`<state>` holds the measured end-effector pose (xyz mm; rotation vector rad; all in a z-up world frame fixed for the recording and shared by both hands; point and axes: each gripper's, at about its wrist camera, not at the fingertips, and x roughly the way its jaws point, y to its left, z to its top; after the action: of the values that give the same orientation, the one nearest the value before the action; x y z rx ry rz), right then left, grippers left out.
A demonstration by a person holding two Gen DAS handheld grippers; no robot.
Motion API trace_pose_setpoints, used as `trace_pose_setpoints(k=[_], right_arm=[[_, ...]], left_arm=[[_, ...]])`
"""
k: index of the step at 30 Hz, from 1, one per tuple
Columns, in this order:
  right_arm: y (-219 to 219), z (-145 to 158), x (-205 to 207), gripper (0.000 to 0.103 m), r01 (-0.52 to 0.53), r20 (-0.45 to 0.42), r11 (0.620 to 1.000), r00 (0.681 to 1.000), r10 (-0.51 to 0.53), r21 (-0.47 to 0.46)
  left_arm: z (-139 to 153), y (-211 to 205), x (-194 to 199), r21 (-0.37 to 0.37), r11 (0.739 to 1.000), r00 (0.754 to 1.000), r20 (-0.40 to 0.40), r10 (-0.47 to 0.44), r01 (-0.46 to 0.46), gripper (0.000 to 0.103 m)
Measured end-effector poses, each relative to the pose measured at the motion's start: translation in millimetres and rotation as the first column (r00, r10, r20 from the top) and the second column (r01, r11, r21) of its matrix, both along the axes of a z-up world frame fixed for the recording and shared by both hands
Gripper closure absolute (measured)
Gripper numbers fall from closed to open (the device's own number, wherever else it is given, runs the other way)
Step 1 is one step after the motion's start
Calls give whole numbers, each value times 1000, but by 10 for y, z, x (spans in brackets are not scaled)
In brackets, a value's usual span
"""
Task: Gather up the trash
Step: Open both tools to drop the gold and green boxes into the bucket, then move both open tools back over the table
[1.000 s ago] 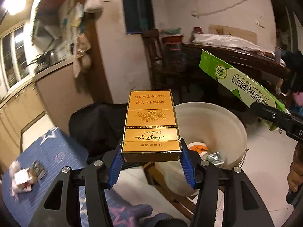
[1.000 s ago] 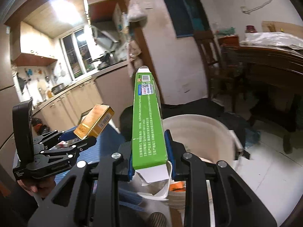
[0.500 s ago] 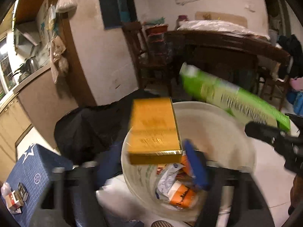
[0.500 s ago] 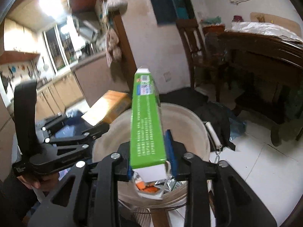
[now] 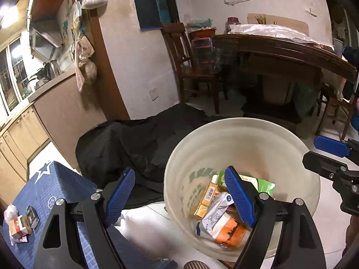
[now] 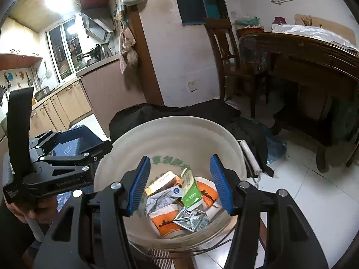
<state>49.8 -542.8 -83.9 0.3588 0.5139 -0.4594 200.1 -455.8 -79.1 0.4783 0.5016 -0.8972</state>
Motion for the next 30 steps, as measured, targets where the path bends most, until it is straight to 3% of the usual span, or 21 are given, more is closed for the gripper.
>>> trace_pose_setpoints(k=[10, 16, 24, 30], right_arm=[[183, 61, 76, 49, 9, -10, 999, 1000, -9, -40], [331, 118, 144, 30, 29, -39, 993, 999, -34, -115], [562, 207, 276, 7, 66, -78, 973, 993, -85, -223], [725, 240, 428, 6, 79, -114, 957, 987, -114, -278]], left_arm=[[65, 225, -3, 2, 998, 997, 46, 65, -65, 20], [75, 405, 52, -2, 996, 995, 40, 87, -87, 20], [135, 791, 125, -71, 987, 990, 6, 141, -141, 20], [173, 1125, 203, -132, 977, 985, -50, 163, -168, 20]])
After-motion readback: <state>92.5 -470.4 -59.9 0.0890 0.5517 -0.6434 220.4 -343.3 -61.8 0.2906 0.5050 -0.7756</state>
